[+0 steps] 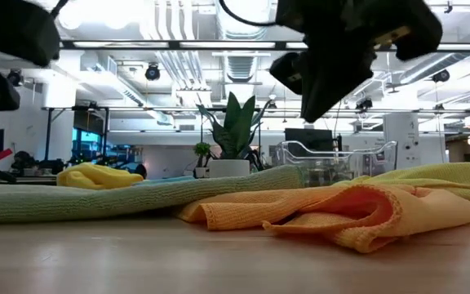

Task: Fold microfiber towels
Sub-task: Fold the green microfiber towel

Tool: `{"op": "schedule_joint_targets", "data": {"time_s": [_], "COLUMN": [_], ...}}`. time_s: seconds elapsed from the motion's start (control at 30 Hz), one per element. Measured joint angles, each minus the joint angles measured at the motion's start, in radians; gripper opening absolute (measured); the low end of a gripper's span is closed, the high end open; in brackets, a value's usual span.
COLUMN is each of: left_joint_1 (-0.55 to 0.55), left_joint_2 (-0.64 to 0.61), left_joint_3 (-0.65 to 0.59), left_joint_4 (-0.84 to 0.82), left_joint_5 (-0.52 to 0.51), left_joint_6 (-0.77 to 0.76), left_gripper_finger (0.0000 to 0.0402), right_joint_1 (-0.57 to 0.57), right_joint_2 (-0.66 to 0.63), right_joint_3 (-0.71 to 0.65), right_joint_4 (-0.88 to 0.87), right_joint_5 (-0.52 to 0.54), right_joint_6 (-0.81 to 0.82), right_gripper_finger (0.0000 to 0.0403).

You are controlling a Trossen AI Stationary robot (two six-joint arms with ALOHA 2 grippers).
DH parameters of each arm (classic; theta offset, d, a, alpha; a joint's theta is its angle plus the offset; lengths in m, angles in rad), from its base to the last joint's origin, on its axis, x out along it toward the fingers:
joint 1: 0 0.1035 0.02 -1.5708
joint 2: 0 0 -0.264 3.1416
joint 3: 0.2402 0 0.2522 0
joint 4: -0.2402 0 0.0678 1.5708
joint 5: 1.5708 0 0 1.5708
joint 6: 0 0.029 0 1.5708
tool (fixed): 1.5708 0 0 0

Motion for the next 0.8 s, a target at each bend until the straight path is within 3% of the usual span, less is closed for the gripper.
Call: {"op": "schedule_joint_targets", "data": {"time_s": [0.4,0.8], "left_joint_1": [0.020,0.098], "left_joint_2": [-0.058,-0.055], "left_joint_3": [0.005,0.005], "left_joint_4": [0.015,0.203], "left_joint_5": [-0.147,-0.330], "left_joint_6": [0.000,0.042], "left_gripper_finger": [0.0171,0.0171], "right_joint_1": [-0.027,-0.080], "right_joint_2": [-0.106,-0.177], "right_joint_3": [-0.252,-0.399], "right_joint_4": [0.391,0.735], "right_joint_5": [0.060,0.064], "right_joint_6": [0.035,0.021], "right_gripper_finger": [0.0008,0.0008]}}
